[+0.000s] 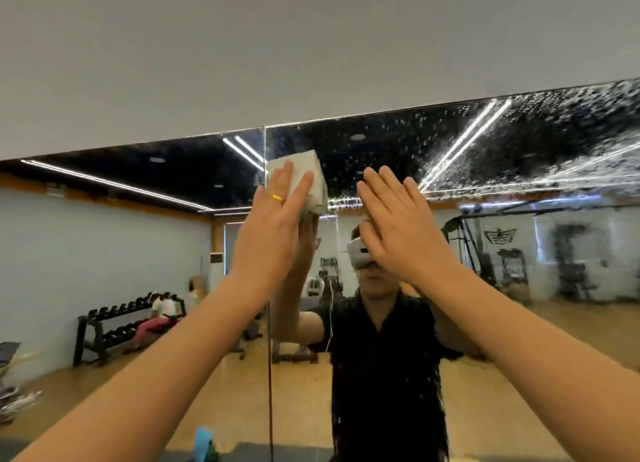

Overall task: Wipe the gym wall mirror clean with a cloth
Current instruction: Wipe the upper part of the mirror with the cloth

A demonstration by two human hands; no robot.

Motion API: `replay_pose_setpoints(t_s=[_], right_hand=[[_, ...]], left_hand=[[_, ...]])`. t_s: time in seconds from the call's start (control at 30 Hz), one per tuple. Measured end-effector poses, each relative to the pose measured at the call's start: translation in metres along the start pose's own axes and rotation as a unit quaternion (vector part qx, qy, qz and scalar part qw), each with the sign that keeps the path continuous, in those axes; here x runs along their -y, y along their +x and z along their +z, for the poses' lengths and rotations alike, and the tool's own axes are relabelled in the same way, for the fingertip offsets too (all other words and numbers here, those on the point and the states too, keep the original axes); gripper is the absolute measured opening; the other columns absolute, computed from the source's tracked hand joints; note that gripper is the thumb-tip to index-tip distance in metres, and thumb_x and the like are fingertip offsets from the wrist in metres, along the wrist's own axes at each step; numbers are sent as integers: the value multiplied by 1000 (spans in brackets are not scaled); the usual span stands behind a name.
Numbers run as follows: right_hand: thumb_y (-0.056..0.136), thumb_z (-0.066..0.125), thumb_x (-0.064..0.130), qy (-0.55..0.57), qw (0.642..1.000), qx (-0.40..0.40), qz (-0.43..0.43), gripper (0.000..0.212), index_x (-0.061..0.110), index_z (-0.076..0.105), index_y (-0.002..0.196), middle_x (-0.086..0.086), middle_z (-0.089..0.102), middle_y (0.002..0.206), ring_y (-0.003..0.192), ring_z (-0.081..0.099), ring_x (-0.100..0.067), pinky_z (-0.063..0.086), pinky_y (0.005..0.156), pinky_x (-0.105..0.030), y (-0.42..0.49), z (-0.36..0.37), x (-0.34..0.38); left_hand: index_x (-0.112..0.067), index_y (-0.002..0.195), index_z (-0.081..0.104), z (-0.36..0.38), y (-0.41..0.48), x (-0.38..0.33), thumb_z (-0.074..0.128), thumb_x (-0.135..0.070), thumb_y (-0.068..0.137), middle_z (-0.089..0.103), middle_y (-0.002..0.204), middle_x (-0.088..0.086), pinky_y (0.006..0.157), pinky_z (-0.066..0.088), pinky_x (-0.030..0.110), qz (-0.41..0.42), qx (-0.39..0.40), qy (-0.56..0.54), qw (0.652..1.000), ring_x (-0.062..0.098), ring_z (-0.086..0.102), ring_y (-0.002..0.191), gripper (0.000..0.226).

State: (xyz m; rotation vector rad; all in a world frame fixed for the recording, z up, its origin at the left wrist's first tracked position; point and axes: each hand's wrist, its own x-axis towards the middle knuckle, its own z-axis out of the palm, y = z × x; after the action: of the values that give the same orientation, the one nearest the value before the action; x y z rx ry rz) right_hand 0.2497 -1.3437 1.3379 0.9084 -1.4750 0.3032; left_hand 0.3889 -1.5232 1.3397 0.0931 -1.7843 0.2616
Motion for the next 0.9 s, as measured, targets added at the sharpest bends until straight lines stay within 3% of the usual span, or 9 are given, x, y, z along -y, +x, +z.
replay_pose_setpoints(t_s=[0.13, 0.23, 0.47, 0.57, 0.67, 0.73, 0.9], right_hand=[[105, 37, 35, -18, 1000, -2, 0, 60, 8, 35, 159, -9, 24, 169, 158, 14, -26, 8, 129, -49, -4, 6, 2], [106, 33, 37, -41, 999, -11, -7, 61, 8, 32, 160, -9, 23, 169, 159, 13, -26, 6, 129, -47, -4, 6, 1], [106, 31, 39, -54, 998, -32, -8, 62, 8, 33, 160, -10, 24, 169, 159, 13, -24, 8, 129, -48, -5, 8, 2], [106, 30, 39, -53, 998, -33, -6, 62, 9, 32, 160, -9, 23, 169, 159, 13, -23, 6, 130, -46, -3, 9, 1], [105, 32, 37, -48, 998, -39, -5, 61, 9, 33, 160, -10, 25, 169, 159, 14, -24, 7, 130, -46, 1, 9, 2], [105, 33, 36, -44, 998, -40, -6, 61, 8, 34, 159, -10, 26, 168, 158, 16, -24, 8, 130, -47, 2, 8, 3], [105, 33, 35, -40, 999, -34, 0, 61, 9, 33, 160, -8, 25, 169, 159, 15, -24, 6, 130, -45, -3, 8, 2]], left_hand=[[-17, 161, 33, 12, 2, 3, 39, -26, 104, 16, 171, 11, 112, 46, 56, 7, 32, -46, 998, 38, 24, 154, 58], [-11, 156, 40, 16, 4, -4, 49, -25, 106, 18, 171, 13, 116, 42, 56, 1, 15, -104, 994, 36, 21, 155, 53], [-3, 124, 55, 27, 29, -6, 60, -27, 101, 38, 153, 17, 109, 47, 59, 30, -67, -110, 991, 31, 28, 142, 33], [-4, 133, 51, 28, 41, -4, 58, -22, 102, 33, 158, 17, 108, 50, 54, 24, -76, -137, 987, 33, 34, 145, 36], [-11, 161, 27, 27, 58, 0, 47, -21, 107, 14, 171, 13, 126, 25, 49, 20, -68, -127, 989, 33, 16, 157, 58], [-11, 164, 15, 24, 73, 2, 38, -22, 111, 5, 173, 10, 129, 4, 42, 20, -54, -104, 993, 27, 1, 160, 60], [-11, 165, 12, 25, 91, -1, 31, -22, 113, 3, 174, 8, 125, -7, 34, 11, -56, -108, 992, 24, -3, 160, 57]])
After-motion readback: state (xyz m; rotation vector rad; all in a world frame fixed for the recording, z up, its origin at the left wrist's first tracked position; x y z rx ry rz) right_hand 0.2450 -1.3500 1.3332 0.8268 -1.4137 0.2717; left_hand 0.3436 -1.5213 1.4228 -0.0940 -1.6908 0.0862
